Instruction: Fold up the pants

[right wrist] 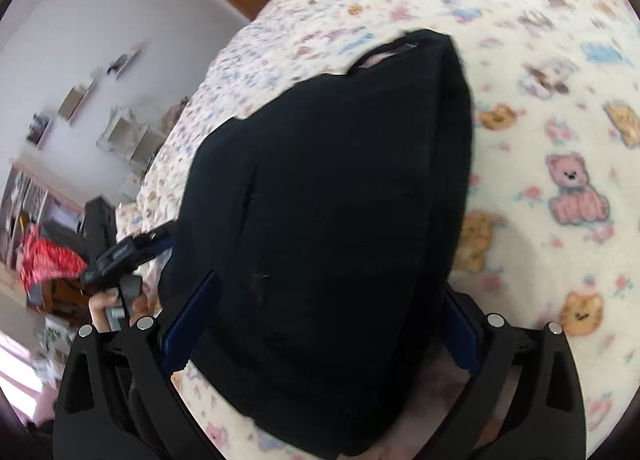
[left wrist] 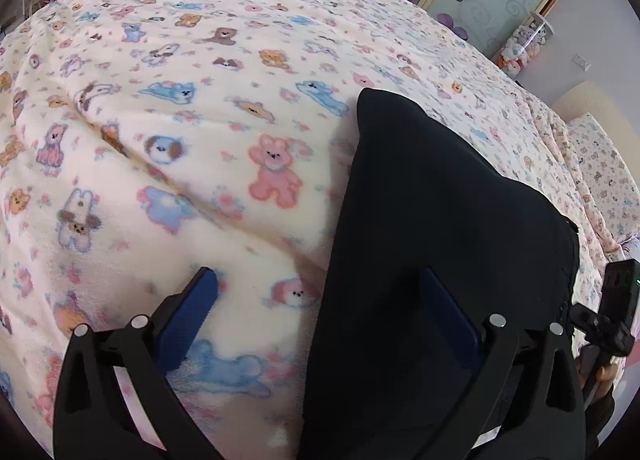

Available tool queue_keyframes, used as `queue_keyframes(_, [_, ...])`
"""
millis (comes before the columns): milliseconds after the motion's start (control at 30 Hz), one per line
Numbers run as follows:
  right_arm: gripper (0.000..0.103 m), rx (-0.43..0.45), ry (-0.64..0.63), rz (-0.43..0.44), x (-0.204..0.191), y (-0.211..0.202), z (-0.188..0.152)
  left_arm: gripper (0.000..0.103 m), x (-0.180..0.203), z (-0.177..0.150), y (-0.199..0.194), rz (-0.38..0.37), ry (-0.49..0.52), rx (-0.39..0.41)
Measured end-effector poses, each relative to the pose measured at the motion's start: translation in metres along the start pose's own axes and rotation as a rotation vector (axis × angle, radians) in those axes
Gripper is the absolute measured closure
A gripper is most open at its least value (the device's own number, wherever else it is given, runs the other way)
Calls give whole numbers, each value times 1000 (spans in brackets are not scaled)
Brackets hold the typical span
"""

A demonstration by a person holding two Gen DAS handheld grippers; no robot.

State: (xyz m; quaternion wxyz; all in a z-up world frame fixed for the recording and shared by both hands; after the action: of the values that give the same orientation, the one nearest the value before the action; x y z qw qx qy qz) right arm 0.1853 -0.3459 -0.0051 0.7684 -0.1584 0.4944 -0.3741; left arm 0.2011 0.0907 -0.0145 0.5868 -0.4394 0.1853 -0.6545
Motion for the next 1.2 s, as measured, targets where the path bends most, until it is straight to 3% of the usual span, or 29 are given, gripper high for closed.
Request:
queue_keyframes(233, [7, 6, -17, 40, -3, 17, 7, 2, 0, 2, -3, -66, -14, 11])
queue_keyframes(367, [39, 61, 21, 97, 12, 7, 5, 2, 4, 7, -2, -140, -42, 2])
queue_keyframes(433, [46, 86, 77, 161, 24, 5, 5, 2, 8, 12, 2, -157, -45, -9])
queue_keyframes(533, [47, 106, 89, 192, 29, 6, 4, 2, 13, 20, 11, -176, -46, -32])
queue_keyframes(667, [47, 109, 85, 206, 31, 6, 3, 3, 25, 25, 25, -271, -68, -98])
queue_keyframes(833, [41, 93, 86, 226, 39, 4, 2, 5, 38, 25, 41, -288, -41, -180])
queue_keyframes(900, [42, 84, 88, 235, 38, 6, 3, 18, 39, 25, 40, -264, -40, -174])
queue_keyframes(933, [45, 89, 85, 233, 39, 4, 2, 35, 38, 23, 39, -232, -35, -166])
queue_keyframes(967, [49, 99, 72, 228, 38, 2, 0, 46, 37, 22, 37, -210, -26, -159])
queue_keyframes(1133, [63, 139, 70, 210, 31, -8, -4, 76, 42, 20, 22, -178, 29, -108])
queue_keyframes(1167, [65, 143, 71, 207, 30, -10, -4, 90, 43, 19, 20, -164, 39, -103])
queue_keyframes(1200, [66, 149, 68, 204, 28, -11, -4, 93, 46, 19, 16, -179, 41, -98])
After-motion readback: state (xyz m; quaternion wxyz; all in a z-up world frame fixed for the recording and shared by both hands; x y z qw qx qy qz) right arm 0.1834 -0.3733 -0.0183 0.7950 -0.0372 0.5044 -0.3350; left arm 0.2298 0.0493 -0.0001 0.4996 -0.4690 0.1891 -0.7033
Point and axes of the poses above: each gripper's, at about its wrist camera, not at the fingertips, and y roughly the way its jaws point, x to its right, z to its top, the point moved 1 cm from there along y, roughly the way its jaws point, and after that the axes turned 5 degrees about x, right-handed, at the moved point
